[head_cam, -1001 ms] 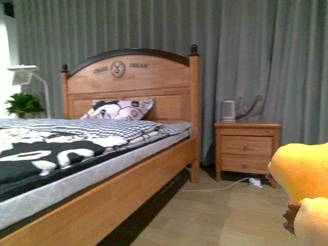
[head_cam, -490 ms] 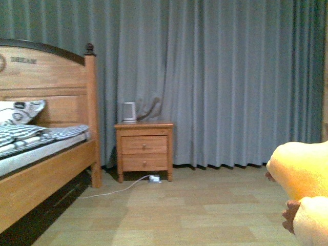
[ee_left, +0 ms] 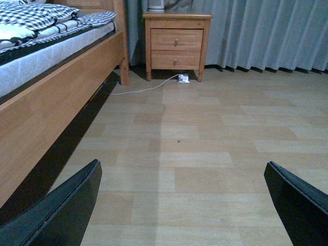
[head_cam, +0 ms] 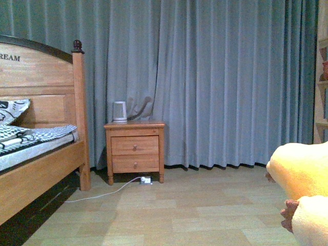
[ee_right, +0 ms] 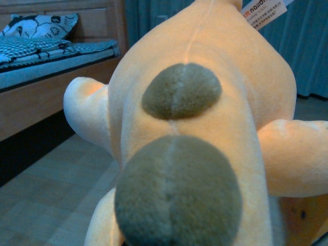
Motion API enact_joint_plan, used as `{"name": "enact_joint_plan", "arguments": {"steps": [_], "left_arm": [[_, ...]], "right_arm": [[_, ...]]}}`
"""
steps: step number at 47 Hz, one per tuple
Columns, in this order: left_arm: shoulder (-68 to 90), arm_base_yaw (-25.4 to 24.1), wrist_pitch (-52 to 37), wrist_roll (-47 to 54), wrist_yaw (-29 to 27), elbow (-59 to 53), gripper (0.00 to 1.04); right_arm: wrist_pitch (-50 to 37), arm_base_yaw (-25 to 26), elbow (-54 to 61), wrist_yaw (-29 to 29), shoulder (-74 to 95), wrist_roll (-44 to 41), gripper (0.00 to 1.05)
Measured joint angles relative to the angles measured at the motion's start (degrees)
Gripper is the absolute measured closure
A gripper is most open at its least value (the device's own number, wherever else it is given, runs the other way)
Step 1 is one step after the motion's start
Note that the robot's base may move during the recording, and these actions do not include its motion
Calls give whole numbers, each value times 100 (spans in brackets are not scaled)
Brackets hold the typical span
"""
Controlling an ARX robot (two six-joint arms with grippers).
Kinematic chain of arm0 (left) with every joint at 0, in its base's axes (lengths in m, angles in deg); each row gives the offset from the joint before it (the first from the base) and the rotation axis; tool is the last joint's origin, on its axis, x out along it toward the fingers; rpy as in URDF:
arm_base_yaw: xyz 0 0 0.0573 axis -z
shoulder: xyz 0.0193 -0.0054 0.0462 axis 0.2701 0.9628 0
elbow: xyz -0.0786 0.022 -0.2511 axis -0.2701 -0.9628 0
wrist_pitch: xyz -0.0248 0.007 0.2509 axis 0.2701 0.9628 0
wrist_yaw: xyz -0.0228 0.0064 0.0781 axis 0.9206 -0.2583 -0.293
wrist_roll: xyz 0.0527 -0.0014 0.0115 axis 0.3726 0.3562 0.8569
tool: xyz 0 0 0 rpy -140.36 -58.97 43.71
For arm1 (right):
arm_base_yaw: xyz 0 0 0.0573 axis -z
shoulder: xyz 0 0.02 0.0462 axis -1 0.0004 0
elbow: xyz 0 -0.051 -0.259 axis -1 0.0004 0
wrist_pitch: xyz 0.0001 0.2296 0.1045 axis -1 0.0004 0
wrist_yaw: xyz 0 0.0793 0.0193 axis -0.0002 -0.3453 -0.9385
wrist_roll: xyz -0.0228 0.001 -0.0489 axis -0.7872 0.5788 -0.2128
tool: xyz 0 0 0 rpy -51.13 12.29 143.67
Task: Put away toys
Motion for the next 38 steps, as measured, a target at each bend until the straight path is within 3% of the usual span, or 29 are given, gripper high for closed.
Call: {"name": "enact_joint_plan", "arguments": {"steps": [38], "left_arm": [[0, 0, 0, 0, 4, 0, 6]], "right_arm": [[0, 0, 0, 2, 2, 0, 97]]}}
